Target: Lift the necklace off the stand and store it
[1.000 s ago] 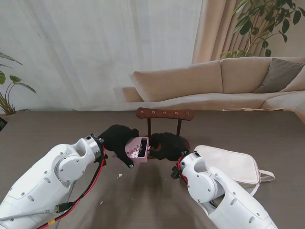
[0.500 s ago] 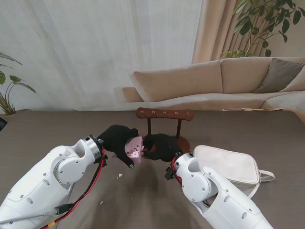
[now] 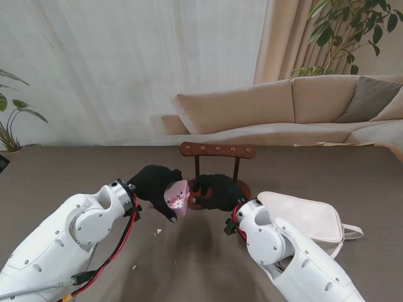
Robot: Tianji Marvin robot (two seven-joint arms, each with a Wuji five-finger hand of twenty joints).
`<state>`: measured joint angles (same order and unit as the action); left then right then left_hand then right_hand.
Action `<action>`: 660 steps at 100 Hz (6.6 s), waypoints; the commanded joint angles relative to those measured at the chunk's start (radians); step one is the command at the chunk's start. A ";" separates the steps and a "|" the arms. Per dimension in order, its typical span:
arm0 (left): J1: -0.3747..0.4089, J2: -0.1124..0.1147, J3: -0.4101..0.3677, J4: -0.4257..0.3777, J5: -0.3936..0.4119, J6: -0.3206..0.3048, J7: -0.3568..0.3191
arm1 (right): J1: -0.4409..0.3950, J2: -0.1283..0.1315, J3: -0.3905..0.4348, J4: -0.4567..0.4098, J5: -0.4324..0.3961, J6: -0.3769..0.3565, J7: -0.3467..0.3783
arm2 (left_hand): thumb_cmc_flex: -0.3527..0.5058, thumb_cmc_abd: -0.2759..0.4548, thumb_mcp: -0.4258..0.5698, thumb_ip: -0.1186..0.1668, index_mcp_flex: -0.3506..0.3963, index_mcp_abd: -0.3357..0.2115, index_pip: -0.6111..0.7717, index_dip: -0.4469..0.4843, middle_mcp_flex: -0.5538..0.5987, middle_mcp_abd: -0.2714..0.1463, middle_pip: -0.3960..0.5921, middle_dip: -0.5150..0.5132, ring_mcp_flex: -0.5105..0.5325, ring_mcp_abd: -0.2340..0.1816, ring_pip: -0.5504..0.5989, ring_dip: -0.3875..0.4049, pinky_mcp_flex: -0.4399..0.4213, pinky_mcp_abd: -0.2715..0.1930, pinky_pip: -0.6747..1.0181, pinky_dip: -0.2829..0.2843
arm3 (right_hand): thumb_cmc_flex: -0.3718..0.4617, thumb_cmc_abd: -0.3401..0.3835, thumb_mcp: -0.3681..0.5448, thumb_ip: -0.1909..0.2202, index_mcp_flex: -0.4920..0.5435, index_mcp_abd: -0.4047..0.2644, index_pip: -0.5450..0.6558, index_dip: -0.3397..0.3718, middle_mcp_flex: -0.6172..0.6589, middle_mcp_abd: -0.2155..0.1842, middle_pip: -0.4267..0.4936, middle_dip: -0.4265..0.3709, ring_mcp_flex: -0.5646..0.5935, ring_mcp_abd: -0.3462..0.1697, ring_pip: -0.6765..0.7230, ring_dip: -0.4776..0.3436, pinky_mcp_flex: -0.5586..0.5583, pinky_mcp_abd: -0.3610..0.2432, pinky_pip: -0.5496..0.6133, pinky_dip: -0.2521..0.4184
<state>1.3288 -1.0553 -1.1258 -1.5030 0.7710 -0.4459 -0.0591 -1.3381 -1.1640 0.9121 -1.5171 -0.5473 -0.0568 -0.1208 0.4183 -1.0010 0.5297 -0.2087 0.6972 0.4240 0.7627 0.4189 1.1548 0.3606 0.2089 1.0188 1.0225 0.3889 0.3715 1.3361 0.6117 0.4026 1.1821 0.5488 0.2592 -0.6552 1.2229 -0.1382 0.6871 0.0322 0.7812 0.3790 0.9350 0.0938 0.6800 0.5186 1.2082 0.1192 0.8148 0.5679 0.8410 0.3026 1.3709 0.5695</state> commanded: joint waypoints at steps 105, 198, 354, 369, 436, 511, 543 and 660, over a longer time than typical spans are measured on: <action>0.076 0.006 -0.060 -0.075 0.026 0.005 -0.055 | -0.366 0.131 0.646 -0.226 -0.342 -0.360 0.316 | 0.552 0.148 0.470 0.024 0.091 -0.205 0.704 0.040 0.105 -0.161 0.115 0.031 0.086 -0.081 0.373 0.097 0.040 -0.067 0.076 0.030 | -0.125 0.108 -0.312 0.010 -0.163 -0.128 -0.133 -0.026 -0.367 -0.013 -0.135 -0.106 -0.524 0.041 -0.511 -0.242 -0.603 -0.043 -0.506 -0.144; 0.089 0.012 -0.059 -0.101 0.031 0.016 -0.090 | -0.520 0.151 0.869 -0.232 -0.461 -0.519 0.369 | 0.552 0.149 0.467 0.024 0.091 -0.205 0.703 0.039 0.104 -0.160 0.115 0.032 0.086 -0.079 0.371 0.094 0.039 -0.068 0.076 0.031 | -0.311 0.205 -0.479 0.052 -0.447 0.007 -0.253 -0.140 -0.593 0.014 -0.236 -0.217 -0.746 0.071 -0.697 -0.341 -0.778 -0.073 -0.897 -0.191; 0.102 0.016 -0.059 -0.119 0.032 0.036 -0.118 | -0.357 0.210 0.677 -0.018 -0.900 -0.582 0.081 | 0.554 0.151 0.463 0.025 0.089 -0.206 0.701 0.038 0.104 -0.159 0.115 0.031 0.085 -0.081 0.372 0.093 0.039 -0.068 0.075 0.031 | -0.064 -0.008 -0.412 0.119 -0.438 0.118 -0.118 -0.248 -0.592 0.022 -0.150 -0.242 -0.734 0.087 -0.651 -0.367 -0.735 -0.068 -1.018 -0.112; 0.106 0.016 -0.062 -0.121 0.033 0.036 -0.118 | -0.317 0.221 0.615 0.052 -0.931 -0.557 -0.028 | 0.554 0.152 0.463 0.025 0.089 -0.206 0.701 0.038 0.103 -0.158 0.114 0.031 0.085 -0.080 0.371 0.092 0.039 -0.068 0.075 0.031 | 0.084 -0.011 -0.486 0.091 -0.220 -0.042 -0.031 -0.133 -0.343 -0.079 -0.108 -0.194 -0.553 0.019 -0.520 -0.296 -0.638 -0.075 -0.890 -0.107; 0.128 0.017 -0.085 -0.144 0.042 0.043 -0.119 | -0.142 0.214 0.393 0.279 -0.819 -0.598 -0.283 | 0.555 0.150 0.463 0.024 0.089 -0.206 0.701 0.039 0.104 -0.156 0.114 0.031 0.086 -0.081 0.373 0.092 0.041 -0.068 0.076 0.032 | 0.328 -0.153 0.251 -0.245 0.313 -0.351 0.442 -0.125 0.359 -0.147 0.040 0.158 0.083 -0.098 -0.007 -0.007 -0.207 -0.230 -0.136 -0.205; 0.184 0.019 -0.151 -0.192 0.068 0.043 -0.128 | -0.086 0.154 0.319 0.316 -0.652 -0.825 -0.310 | 0.556 0.152 0.461 0.024 0.089 -0.206 0.701 0.039 0.104 -0.156 0.114 0.031 0.086 -0.080 0.373 0.090 0.041 -0.067 0.076 0.032 | 0.362 -0.142 0.245 -0.231 0.341 -0.327 0.438 -0.051 0.358 -0.112 0.087 0.199 0.102 -0.061 0.075 0.043 -0.140 -0.239 -0.140 -0.171; 0.194 0.019 -0.164 -0.200 0.075 0.044 -0.123 | -0.117 0.129 0.312 0.230 -0.577 -0.820 -0.228 | 0.556 0.151 0.460 0.024 0.089 -0.206 0.701 0.039 0.104 -0.159 0.114 0.031 0.087 -0.079 0.373 0.089 0.040 -0.066 0.075 0.031 | 0.363 -0.141 0.243 -0.230 0.338 -0.323 0.436 -0.053 0.355 -0.111 0.085 0.194 0.103 -0.061 0.071 0.044 -0.138 -0.235 -0.143 -0.170; 0.300 0.019 -0.299 -0.244 0.119 0.044 -0.111 | -0.032 0.061 -0.030 0.084 -0.285 -0.359 -0.090 | 0.556 0.153 0.459 0.025 0.089 -0.205 0.701 0.039 0.103 -0.158 0.113 0.031 0.085 -0.081 0.372 0.091 0.040 -0.068 0.074 0.031 | 0.363 -0.143 0.241 -0.237 0.317 -0.306 0.422 -0.056 0.346 -0.105 0.074 0.189 0.101 -0.055 0.060 0.046 -0.141 -0.234 -0.143 -0.160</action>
<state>1.6243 -1.0361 -1.4189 -1.7367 0.8893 -0.4035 -0.1546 -1.3666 -1.0830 0.8928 -1.4150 -0.8300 -0.4112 -0.2240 0.4183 -1.0010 0.5297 -0.2086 0.6973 0.4240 0.7669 0.4189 1.1560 0.3581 0.2090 1.0188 1.0225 0.3890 0.3782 1.3361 0.6159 0.4027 1.1821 0.5488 0.5508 -0.8567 1.3215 -0.4450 0.9630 -0.0277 1.0895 0.2763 1.2425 0.0285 0.7309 0.7021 1.2185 0.1061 0.8051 0.6098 0.7436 0.1204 1.2301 0.3876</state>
